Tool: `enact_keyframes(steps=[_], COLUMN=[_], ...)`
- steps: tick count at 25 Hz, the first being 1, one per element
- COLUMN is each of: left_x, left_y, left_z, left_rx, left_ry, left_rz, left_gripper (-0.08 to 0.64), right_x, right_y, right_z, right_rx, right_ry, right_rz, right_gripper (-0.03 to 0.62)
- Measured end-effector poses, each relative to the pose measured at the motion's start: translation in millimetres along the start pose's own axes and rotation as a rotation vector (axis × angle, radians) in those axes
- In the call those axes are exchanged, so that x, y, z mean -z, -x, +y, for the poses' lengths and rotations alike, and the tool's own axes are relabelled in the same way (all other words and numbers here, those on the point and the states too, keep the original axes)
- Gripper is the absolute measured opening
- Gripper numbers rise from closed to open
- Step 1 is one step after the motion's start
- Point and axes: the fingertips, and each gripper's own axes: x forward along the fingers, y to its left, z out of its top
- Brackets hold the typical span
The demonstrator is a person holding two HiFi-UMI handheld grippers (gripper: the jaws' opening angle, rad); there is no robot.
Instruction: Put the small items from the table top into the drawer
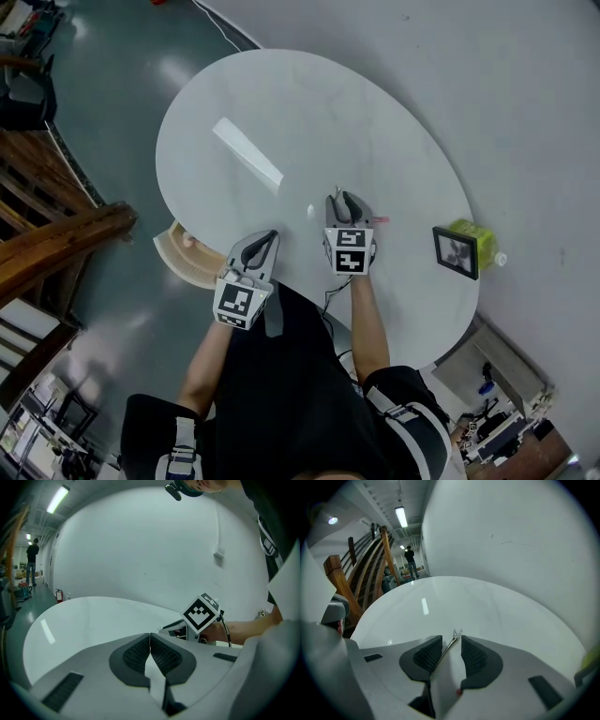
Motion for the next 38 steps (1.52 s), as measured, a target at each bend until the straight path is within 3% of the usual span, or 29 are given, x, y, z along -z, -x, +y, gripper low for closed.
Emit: enact_keyframes(steps=[5,10,24,30,38], left_x=[2.8,9.8,-2.5,-8.2,-20.7], left_y=[5.1,8.0,44.6,76.1,138.1], left_z=[1.3,-2.5,-4.1,-3.2,14.5], left_rx=[-0.012,-0.003,-0.061,-0.086,-0.175], left_ry=[0.004,0.004,0.000,0.003,-0.002], left_rz=[0.005,-0.002,-0.042,-0.085,-0.153], left_gripper=[0.020,0.020,0.020,0.020,0.020], right_x=[0.4,0.3,-6.7,-30.3,-67.5], right_y=[0.8,1.1,20.7,48.5,90.6], right_z=[-0.2,3.1,9.1,33.8,91.9], right_rx=[0.001,0.009,0.004,-0.023,-0.085], right_ry=[0.014,0.019,0.023,0.043,0.072], right_rz=[0.007,0.011,-0.034,-0.092,-0.189], right_gripper=[0.128,0.049,0.046,0.046,0.046])
